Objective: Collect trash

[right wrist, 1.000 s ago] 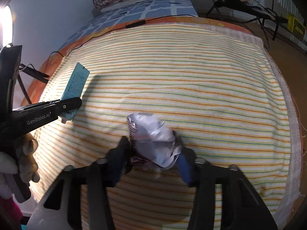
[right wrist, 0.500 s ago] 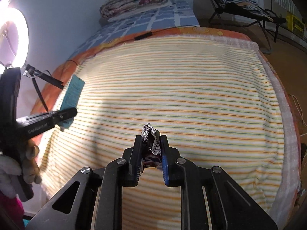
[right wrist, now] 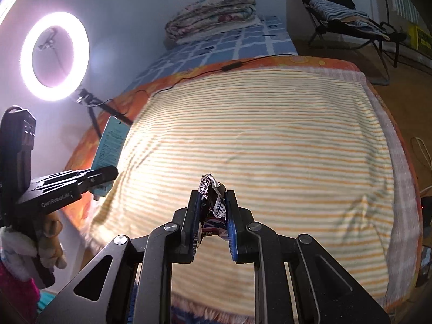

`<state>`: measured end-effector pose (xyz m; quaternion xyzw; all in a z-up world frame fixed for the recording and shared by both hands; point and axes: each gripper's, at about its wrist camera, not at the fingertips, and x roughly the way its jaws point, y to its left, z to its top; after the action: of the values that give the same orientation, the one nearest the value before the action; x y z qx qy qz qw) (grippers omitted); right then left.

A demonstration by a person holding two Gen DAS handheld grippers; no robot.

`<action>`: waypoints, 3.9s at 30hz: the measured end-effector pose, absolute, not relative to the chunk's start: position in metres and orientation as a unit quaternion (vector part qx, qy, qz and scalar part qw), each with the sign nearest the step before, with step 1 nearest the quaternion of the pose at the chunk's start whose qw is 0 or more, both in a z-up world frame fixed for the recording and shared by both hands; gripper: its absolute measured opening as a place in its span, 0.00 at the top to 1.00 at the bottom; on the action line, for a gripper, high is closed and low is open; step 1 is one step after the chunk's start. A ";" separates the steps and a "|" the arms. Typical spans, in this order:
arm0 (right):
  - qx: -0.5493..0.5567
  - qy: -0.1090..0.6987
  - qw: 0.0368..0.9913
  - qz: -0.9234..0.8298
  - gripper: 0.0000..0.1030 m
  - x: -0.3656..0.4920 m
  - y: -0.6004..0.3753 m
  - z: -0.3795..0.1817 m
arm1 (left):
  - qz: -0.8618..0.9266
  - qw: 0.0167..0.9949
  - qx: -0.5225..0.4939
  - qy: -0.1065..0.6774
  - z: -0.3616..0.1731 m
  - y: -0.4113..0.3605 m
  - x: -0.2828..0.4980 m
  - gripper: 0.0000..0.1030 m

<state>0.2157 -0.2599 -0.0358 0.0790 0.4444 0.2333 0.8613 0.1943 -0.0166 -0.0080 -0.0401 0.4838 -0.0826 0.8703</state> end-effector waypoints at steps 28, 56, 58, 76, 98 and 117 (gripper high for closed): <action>0.027 0.483 0.813 0.323 0.84 0.069 -0.221 -0.067 | -0.104 0.860 -0.019 0.499 -0.036 -0.015 0.007 0.96; -0.032 0.541 0.761 0.357 0.65 0.042 -0.172 -0.121 | -0.073 0.803 -0.009 0.592 -0.118 -0.005 -0.025 0.82; -0.038 0.542 0.760 0.356 0.59 0.042 -0.170 -0.122 | -0.070 0.802 -0.010 0.594 -0.120 -0.006 -0.026 0.57; -0.033 0.554 0.756 0.348 0.44 0.042 -0.175 -0.122 | -0.045 0.808 -0.004 0.587 -0.121 0.005 -0.025 0.44; 0.006 0.535 0.768 0.351 0.31 0.048 -0.192 -0.100 | -0.046 0.823 -0.025 0.565 -0.097 0.005 -0.022 0.44; 0.013 0.465 0.825 0.322 0.31 0.059 -0.224 -0.037 | -0.064 0.872 -0.031 0.484 -0.021 -0.010 -0.007 0.37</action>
<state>0.0594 -0.2243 -0.0373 0.0131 0.4652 0.3215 0.8247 -0.0068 -0.0100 -0.0208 -0.0313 0.4835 -0.0645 0.8724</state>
